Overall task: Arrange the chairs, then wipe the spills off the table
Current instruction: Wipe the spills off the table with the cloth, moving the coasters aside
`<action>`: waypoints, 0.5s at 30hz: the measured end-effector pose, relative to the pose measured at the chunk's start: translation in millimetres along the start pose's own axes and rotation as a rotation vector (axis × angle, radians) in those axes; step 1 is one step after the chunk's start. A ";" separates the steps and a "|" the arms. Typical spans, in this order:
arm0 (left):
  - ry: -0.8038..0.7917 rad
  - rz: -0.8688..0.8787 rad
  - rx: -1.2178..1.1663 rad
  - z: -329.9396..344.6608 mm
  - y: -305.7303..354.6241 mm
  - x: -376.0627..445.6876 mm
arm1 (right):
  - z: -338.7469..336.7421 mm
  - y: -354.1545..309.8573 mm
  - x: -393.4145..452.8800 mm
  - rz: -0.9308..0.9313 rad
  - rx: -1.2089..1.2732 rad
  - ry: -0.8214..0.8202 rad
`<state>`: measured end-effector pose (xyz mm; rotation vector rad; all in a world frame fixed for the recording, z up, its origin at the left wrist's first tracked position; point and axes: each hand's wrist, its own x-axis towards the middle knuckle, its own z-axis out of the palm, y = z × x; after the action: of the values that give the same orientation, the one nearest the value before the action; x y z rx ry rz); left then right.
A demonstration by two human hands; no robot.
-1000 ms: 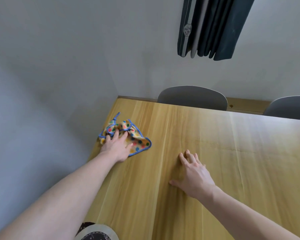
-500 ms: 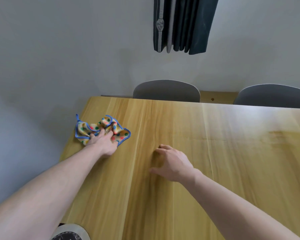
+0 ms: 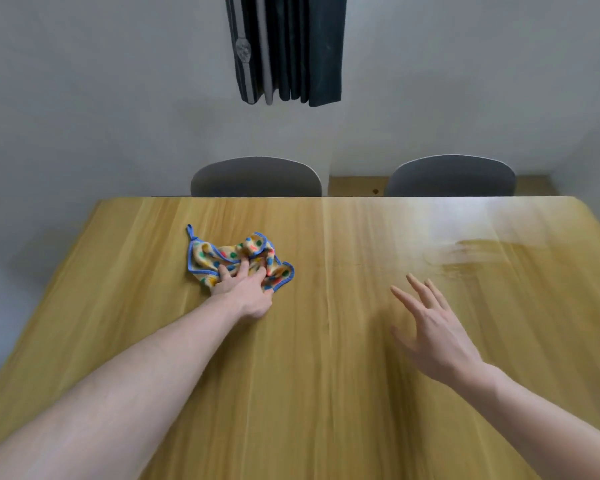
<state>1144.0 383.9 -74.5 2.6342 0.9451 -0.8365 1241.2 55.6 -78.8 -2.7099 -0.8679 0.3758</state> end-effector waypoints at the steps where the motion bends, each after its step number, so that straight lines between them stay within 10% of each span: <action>1: -0.001 0.007 0.003 1.9 13.9 -0.8 | -3.6 16.1 -5.6 0.025 -0.007 0.009; 15: -0.011 0.226 0.086 24.2 224.3 -28.7 | -53.3 231.1 -76.8 0.445 -0.076 0.068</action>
<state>1258.6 187.5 -74.2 2.7392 0.6051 -0.8515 1319.5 -180.6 -93.3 -2.9547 -0.2576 0.3392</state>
